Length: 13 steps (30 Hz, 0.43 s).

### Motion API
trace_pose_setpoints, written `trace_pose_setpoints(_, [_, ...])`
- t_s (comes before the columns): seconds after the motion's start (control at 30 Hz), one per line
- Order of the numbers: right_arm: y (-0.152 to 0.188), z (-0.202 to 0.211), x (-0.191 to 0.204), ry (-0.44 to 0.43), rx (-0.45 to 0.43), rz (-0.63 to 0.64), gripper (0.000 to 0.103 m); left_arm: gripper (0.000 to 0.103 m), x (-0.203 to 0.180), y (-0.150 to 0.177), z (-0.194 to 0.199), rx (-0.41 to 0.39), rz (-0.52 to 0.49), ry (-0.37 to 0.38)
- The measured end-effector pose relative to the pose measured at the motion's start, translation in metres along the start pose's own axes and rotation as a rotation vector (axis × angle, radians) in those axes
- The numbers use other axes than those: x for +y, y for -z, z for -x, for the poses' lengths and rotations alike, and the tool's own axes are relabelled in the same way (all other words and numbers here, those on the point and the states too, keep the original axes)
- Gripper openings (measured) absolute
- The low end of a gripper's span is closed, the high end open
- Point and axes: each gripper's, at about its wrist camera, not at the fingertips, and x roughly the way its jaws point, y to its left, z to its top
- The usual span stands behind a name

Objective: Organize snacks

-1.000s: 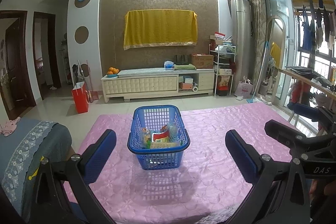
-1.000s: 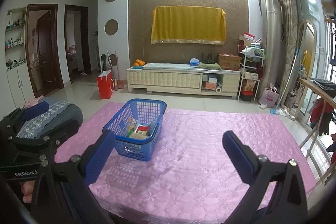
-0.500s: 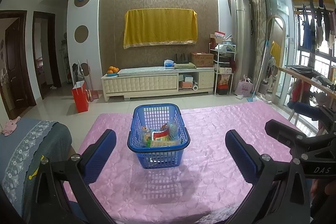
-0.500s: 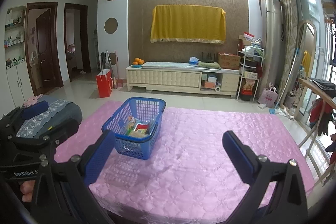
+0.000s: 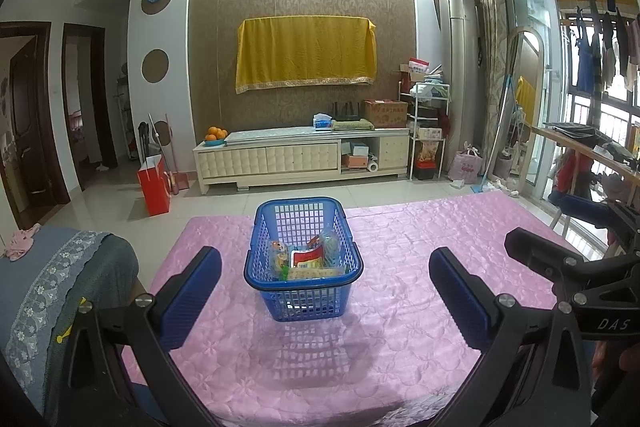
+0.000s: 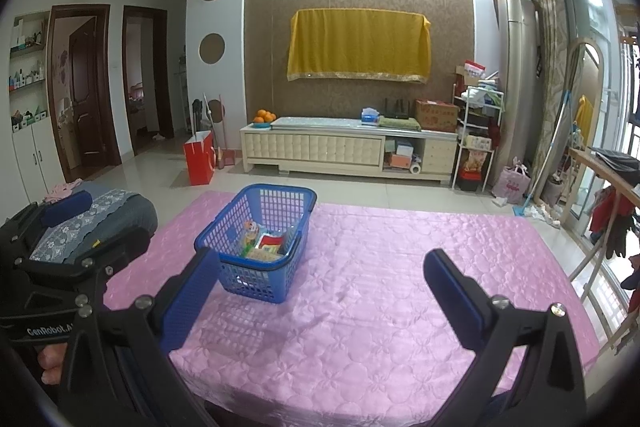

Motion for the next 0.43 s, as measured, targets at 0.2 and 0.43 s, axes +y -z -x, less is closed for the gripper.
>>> trace_pose_setpoints(0.2, [0.0003, 0.0003, 0.0002, 0.000, 0.000, 0.000, 0.103, 0.103, 0.0001, 0.0003, 0.0009, 0.001, 0.002, 0.000])
trace_pose_setpoints(0.43, [0.0004, -0.0001, 0.0007, -0.004, 0.004, -0.003, 0.103, 0.103, 0.0016, 0.0000, 0.0007, 0.000, -0.001, -0.001])
